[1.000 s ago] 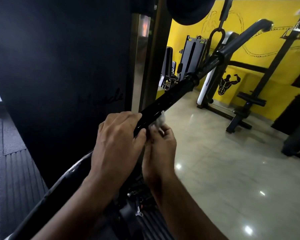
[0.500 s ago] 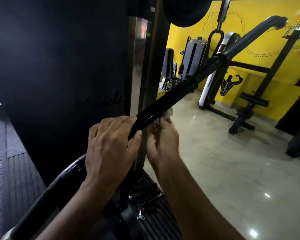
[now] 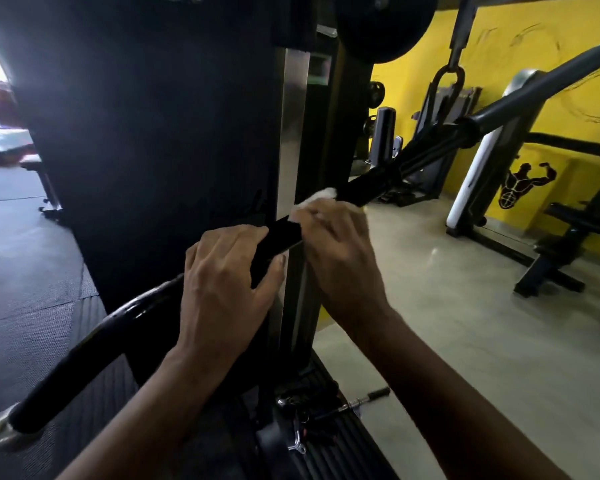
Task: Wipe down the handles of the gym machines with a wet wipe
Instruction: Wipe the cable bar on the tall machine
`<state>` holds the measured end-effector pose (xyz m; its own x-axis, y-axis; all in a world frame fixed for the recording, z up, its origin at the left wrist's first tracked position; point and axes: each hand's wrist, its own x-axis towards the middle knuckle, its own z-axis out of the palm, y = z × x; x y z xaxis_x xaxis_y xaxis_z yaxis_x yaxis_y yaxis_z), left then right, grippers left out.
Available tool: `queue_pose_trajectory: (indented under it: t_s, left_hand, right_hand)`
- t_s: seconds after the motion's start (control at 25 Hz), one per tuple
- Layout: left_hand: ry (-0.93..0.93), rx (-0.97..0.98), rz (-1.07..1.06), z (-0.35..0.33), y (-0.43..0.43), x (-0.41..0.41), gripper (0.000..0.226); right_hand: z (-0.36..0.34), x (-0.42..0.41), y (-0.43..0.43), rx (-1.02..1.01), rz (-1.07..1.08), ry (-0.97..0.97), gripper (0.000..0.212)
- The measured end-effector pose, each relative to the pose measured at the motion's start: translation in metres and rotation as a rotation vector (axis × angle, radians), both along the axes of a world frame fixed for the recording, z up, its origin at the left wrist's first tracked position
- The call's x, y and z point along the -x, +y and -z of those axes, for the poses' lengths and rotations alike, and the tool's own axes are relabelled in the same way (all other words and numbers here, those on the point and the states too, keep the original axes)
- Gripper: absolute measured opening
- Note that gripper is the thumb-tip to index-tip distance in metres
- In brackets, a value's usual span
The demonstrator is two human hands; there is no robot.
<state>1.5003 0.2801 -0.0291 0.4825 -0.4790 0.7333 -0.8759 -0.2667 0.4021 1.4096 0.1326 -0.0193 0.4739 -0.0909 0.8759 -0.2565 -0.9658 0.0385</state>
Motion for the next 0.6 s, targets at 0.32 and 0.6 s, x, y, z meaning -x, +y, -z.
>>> queue_pose_trajectory:
  t_s: [0.32, 0.6]
  left_hand:
    - [-0.04, -0.005, -0.053, -0.011, -0.003, 0.014, 0.033]
    - [-0.049, -0.037, -0.029, -0.017, -0.001, 0.009, 0.031]
  right_hand:
    - [-0.026, 0.005, 0.003, 0.017, -0.118, 0.188, 0.031]
    - [-0.106, -0.024, -0.006, -0.11, 0.008, 0.81, 0.012]
